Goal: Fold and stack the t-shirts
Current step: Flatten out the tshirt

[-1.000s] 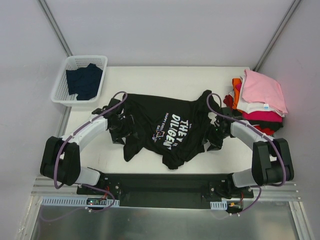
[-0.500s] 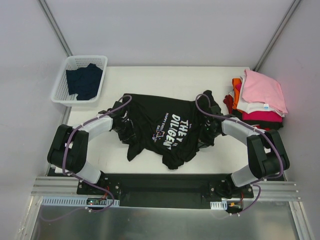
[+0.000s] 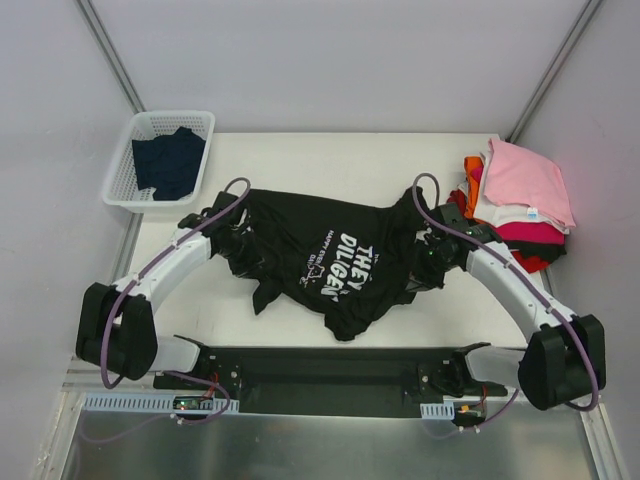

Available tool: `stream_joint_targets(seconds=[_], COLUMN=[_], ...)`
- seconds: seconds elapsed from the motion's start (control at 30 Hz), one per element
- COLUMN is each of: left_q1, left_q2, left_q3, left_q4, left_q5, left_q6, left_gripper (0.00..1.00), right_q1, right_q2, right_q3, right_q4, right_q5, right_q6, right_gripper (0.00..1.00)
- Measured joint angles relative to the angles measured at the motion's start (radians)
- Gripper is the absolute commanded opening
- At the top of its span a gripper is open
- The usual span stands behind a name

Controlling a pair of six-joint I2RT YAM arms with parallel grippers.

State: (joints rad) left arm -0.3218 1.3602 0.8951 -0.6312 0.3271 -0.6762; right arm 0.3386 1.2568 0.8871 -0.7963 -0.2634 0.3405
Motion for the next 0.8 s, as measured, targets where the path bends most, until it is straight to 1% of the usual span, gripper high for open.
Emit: stream_joint_targets(seconds=[0.33, 0.4, 0.43, 0.47, 0.53, 0.57, 0.6, 0.63, 0.67, 0.7, 0.73, 0.8], left_q1=[0.000, 0.000, 0.000, 0.000, 0.000, 0.000, 0.000, 0.000, 0.000, 0.000, 0.000, 0.000], left_q2=[-0.117, -0.130, -0.138, -0.143, -0.159, -0.167, -0.175, -0.183, -0.188, -0.191, -0.195, -0.203], left_q3=[0.048, 0.050, 0.050, 0.050, 0.047, 0.040, 0.031, 0.019, 0.008, -0.002, -0.014, -0.034], left_q4=[-0.200, -0.229, -0.244, -0.254, -0.269, -0.273, -0.275, -0.277, -0.283, -0.288, -0.291, -0.301], left_q5=[-0.048, -0.050, -0.050, -0.050, -0.049, -0.049, -0.049, -0.049, -0.048, -0.048, -0.048, -0.048], left_q6=[0.049, 0.060, 0.065, 0.067, 0.071, 0.074, 0.077, 0.079, 0.082, 0.085, 0.086, 0.089], left_gripper=[0.08, 0.09, 0.10, 0.10, 0.14, 0.16, 0.18, 0.27, 0.33, 0.39, 0.53, 0.64], right_q1=[0.000, 0.000, 0.000, 0.000, 0.000, 0.000, 0.000, 0.000, 0.000, 0.000, 0.000, 0.000], right_q2=[-0.109, -0.130, -0.138, -0.144, -0.147, -0.146, -0.146, -0.144, -0.141, -0.133, -0.124, -0.108], right_q3=[0.027, 0.033, 0.034, 0.034, 0.033, 0.030, 0.026, 0.019, 0.012, 0.003, -0.003, -0.010], right_q4=[-0.252, -0.294, -0.312, -0.331, -0.356, -0.365, -0.370, -0.375, -0.378, -0.383, -0.386, -0.390], right_q5=[0.051, 0.062, 0.067, 0.072, 0.078, 0.082, 0.084, 0.085, 0.086, 0.086, 0.085, 0.086], right_q6=[-0.005, -0.011, -0.014, -0.020, -0.032, -0.040, -0.045, -0.051, -0.057, -0.064, -0.069, -0.074], right_gripper=[0.04, 0.08, 0.10, 0.19, 0.31, 0.40, 0.43, 0.47, 0.49, 0.50, 0.50, 0.50])
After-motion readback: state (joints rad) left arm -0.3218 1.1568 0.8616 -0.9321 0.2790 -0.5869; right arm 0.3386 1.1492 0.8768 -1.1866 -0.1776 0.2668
